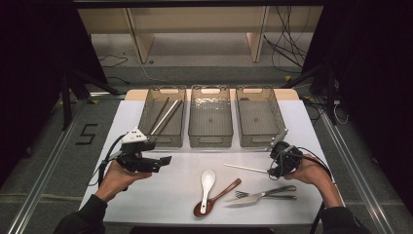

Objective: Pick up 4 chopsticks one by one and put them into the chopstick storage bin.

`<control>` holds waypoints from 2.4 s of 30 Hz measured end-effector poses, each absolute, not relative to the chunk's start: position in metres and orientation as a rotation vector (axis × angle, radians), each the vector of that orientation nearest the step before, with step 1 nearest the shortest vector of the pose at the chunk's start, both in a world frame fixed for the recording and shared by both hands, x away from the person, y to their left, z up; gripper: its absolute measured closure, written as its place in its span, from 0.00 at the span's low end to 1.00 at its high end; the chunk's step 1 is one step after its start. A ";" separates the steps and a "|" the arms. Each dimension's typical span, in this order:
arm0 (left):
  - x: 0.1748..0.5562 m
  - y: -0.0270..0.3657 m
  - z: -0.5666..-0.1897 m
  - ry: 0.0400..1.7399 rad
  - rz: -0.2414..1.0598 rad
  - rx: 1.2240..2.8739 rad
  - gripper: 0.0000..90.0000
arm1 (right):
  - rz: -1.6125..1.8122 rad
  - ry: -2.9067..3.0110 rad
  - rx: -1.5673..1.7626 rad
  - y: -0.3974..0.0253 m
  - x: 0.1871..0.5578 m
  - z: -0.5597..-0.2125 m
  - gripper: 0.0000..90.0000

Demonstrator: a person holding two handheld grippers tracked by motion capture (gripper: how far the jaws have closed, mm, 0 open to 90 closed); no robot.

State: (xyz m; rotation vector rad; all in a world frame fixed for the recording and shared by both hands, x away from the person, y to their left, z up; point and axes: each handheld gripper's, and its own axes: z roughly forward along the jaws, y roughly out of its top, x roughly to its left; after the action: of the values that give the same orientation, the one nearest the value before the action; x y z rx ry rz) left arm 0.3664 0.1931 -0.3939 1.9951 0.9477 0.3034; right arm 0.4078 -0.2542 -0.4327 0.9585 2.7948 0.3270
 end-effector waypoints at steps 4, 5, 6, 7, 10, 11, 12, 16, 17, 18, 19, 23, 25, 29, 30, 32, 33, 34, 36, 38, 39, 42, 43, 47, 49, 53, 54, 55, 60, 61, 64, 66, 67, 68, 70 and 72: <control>0.362 0.191 -0.395 0.934 0.291 2.012 0.18 | 0.263 2.805 0.949 -0.259 0.407 -0.437 0.63; 0.362 0.191 -0.396 0.937 0.289 2.018 0.18 | 0.257 2.810 0.955 -0.260 0.407 -0.439 0.64; 0.362 0.192 -0.397 0.938 0.288 2.021 0.18 | 0.245 2.813 0.957 -0.261 0.407 -0.440 0.64; 0.361 0.193 -0.398 0.940 0.283 2.022 0.18 | 0.235 2.820 0.954 -0.262 0.407 -0.442 0.65; 0.360 0.193 -0.401 0.950 0.287 2.020 0.18 | 0.199 2.825 0.962 -0.265 0.408 -0.446 0.68; 0.359 0.194 -0.401 0.950 0.286 2.020 0.18 | 0.187 2.828 0.966 -0.265 0.408 -0.447 0.69; 0.358 0.194 -0.400 0.951 0.282 2.018 0.18 | 0.180 2.834 0.966 -0.266 0.409 -0.447 0.70; 0.356 0.195 -0.401 0.952 0.282 2.022 0.18 | 0.160 2.846 0.981 -0.267 0.410 -0.450 0.73; 0.356 0.195 -0.401 0.958 0.281 2.018 0.18 | 0.159 2.850 0.979 -0.267 0.411 -0.451 0.74; 0.356 0.196 -0.402 0.961 0.281 2.018 0.18 | 0.162 2.855 0.982 -0.268 0.411 -0.451 0.75; 0.355 0.196 -0.402 0.961 0.283 2.019 0.18 | 0.163 2.861 0.985 -0.268 0.411 -0.451 0.76; 0.354 0.196 -0.403 0.964 0.286 2.022 0.18 | 0.163 2.880 0.989 -0.268 0.412 -0.451 0.80; 0.354 0.196 -0.403 0.964 0.284 2.028 0.18 | 0.160 2.886 0.977 -0.267 0.412 -0.451 0.81; 0.356 0.198 -0.406 0.970 0.282 2.032 0.18 | 0.127 2.890 0.963 -0.264 0.412 -0.451 0.82; 0.356 0.198 -0.406 0.973 0.280 2.029 0.18 | 0.129 2.893 0.955 -0.264 0.412 -0.451 0.82; 0.356 0.198 -0.407 0.971 0.282 2.031 0.18 | 0.119 2.897 0.940 -0.262 0.412 -0.451 0.86; 0.355 0.197 -0.407 0.973 0.282 2.032 0.18 | 0.108 2.905 0.928 -0.261 0.411 -0.451 0.88; 0.355 0.197 -0.407 0.972 0.284 2.033 0.18 | 0.100 2.912 0.911 -0.260 0.411 -0.451 0.89; 0.356 0.196 -0.407 0.967 0.285 2.037 0.18 | 0.087 2.923 0.886 -0.259 0.411 -0.451 0.92; 0.355 0.196 -0.408 0.971 0.285 2.037 0.18 | 0.084 2.930 0.859 -0.258 0.411 -0.451 0.93; 0.355 0.196 -0.409 0.971 0.285 2.037 0.18 | 0.081 2.933 0.845 -0.258 0.411 -0.451 0.93; 0.355 0.196 -0.408 0.970 0.286 2.036 0.18 | 0.065 2.933 0.812 -0.256 0.410 -0.451 0.94; 0.355 0.196 -0.408 0.968 0.284 2.035 0.18 | 0.059 2.936 0.794 -0.255 0.410 -0.451 0.94; 0.356 0.196 -0.408 0.966 0.286 2.036 0.19 | 0.040 2.936 0.749 -0.253 0.409 -0.450 0.94; 0.356 0.196 -0.408 0.967 0.287 2.035 0.19 | 0.043 2.934 0.747 -0.253 0.408 -0.450 0.94; 0.357 0.197 -0.406 0.968 0.290 2.029 0.19 | 0.081 2.928 0.726 -0.253 0.407 -0.447 0.94; 0.358 0.196 -0.406 0.972 0.293 2.019 0.19 | 0.096 2.922 0.712 -0.253 0.406 -0.446 0.94; 0.358 0.197 -0.405 0.971 0.295 2.018 0.19 | 0.101 2.915 0.711 -0.252 0.405 -0.444 0.94; 0.359 0.197 -0.405 0.968 0.295 2.023 0.19 | 0.139 2.895 0.695 -0.250 0.403 -0.439 0.94; 0.359 0.197 -0.405 0.965 0.296 2.026 0.19 | 0.153 2.892 0.694 -0.249 0.403 -0.437 0.94; 0.359 0.194 -0.402 0.957 0.300 2.020 0.19 | 0.187 2.887 0.685 -0.247 0.401 -0.431 0.94; 0.359 0.191 -0.399 0.943 0.298 2.019 0.19 | 0.201 2.877 0.657 -0.243 0.399 -0.427 0.94; 0.360 0.190 -0.397 0.932 0.298 2.024 0.19 | 0.215 2.881 0.655 -0.241 0.398 -0.425 0.94; 0.360 0.187 -0.395 0.920 0.294 2.032 0.19 | 0.232 2.877 0.643 -0.239 0.398 -0.423 0.94; 0.361 0.183 -0.391 0.894 0.283 2.067 0.19 | 0.241 2.871 0.643 -0.236 0.396 -0.420 0.94; 0.364 0.179 -0.386 0.871 0.267 2.098 0.18 | 0.251 2.855 0.645 -0.232 0.395 -0.416 0.94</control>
State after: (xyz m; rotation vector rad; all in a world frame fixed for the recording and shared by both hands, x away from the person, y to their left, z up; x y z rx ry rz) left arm 0.3639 0.1790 -0.3864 2.0975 0.8707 0.2671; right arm 0.3951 -0.2320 -0.4164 0.6447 2.8549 0.2513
